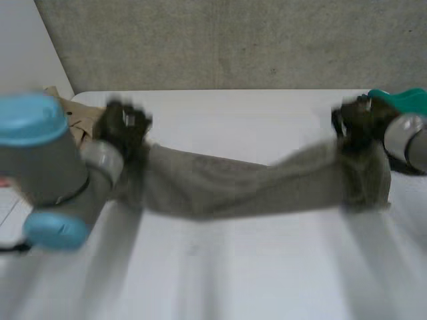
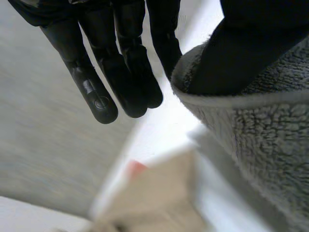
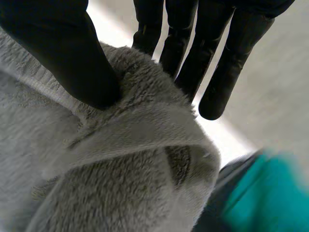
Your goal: Fold the laundry.
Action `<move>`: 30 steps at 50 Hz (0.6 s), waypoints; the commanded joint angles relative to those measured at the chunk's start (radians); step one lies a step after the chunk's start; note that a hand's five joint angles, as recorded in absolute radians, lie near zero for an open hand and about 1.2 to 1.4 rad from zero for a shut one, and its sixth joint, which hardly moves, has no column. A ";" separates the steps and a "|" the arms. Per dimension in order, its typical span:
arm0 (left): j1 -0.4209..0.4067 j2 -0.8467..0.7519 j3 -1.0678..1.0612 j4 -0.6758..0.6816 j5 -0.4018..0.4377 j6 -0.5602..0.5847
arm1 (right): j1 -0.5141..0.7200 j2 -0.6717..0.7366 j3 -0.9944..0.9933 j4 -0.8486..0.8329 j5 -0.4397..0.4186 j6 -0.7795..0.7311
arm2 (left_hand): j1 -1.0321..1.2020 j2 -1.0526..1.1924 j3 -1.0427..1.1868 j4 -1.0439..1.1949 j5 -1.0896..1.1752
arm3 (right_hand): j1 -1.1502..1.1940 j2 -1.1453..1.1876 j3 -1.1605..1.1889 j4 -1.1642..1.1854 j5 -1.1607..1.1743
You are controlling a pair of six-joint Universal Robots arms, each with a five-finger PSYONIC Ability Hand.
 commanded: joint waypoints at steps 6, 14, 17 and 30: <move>0.010 0.049 0.360 0.426 -0.090 0.005 | 0.047 -0.118 -0.215 -0.530 0.158 0.256 | 0.238 0.196 0.201 0.193 0.243 | 0.427 0.219 0.212 0.208 0.240; 0.004 0.195 -0.002 0.363 -0.078 -0.046 | 0.045 -0.079 -0.216 -0.120 0.060 0.247 | 0.238 0.196 0.201 0.193 0.243 | 0.427 0.219 0.212 0.208 0.240; 0.004 0.230 -0.142 0.361 -0.050 -0.076 | 0.040 -0.043 -0.209 0.048 0.043 0.211 | 0.238 0.196 0.201 0.193 0.243 | 0.427 0.219 0.212 0.208 0.240; -0.055 0.192 -0.402 0.357 -0.001 -0.103 | 0.048 0.227 -0.143 0.393 0.064 -0.074 | 0.238 0.196 0.201 0.193 0.243 | 0.427 0.219 0.212 0.208 0.240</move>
